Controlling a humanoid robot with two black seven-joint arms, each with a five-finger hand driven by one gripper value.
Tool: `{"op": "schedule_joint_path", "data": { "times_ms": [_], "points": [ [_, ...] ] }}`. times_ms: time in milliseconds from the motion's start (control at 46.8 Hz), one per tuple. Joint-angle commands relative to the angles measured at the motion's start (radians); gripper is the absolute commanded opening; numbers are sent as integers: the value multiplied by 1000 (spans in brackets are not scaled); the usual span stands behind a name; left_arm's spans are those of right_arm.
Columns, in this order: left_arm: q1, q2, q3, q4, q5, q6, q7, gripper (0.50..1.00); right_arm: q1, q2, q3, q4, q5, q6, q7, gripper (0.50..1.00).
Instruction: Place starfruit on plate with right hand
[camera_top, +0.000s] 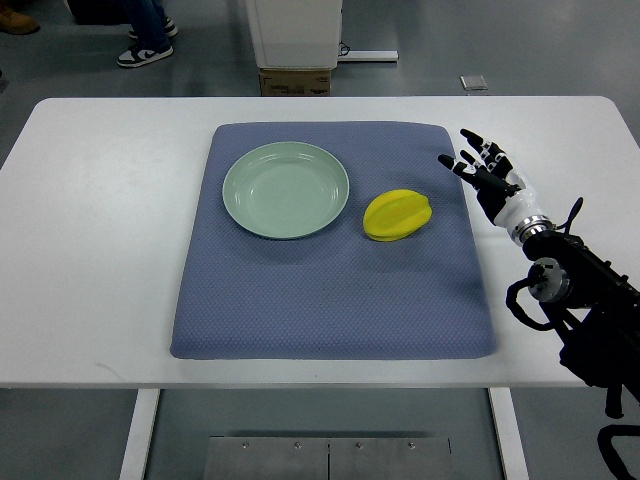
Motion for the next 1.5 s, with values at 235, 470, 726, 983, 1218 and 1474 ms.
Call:
{"op": "schedule_joint_path", "data": {
  "times_ms": [235,470,726,983,1218,1474],
  "points": [
    [-1,0,0,-1,0,0,-4,1000,-5,-8,-4,-5,0,0,0,1000],
    [3,0,-1,1,-1,6,-4,1000,-2,-10,-2,-5,2,0,0,1000],
    [11,0,-1,1,-1,6,-4,1000,1,-9,-2,-2,2,1,-2,1000],
    [11,0,0,1,-1,6,-4,1000,9,-10,-1,-5,2,1,-2,1000],
    [11,0,0,1,-1,6,-3,1000,15,-10,-1,-5,2,1,-3,1000],
    [11,0,0,1,-1,6,-4,1000,33,-10,2,-5,2,-2,0,1000]
  ]
}}
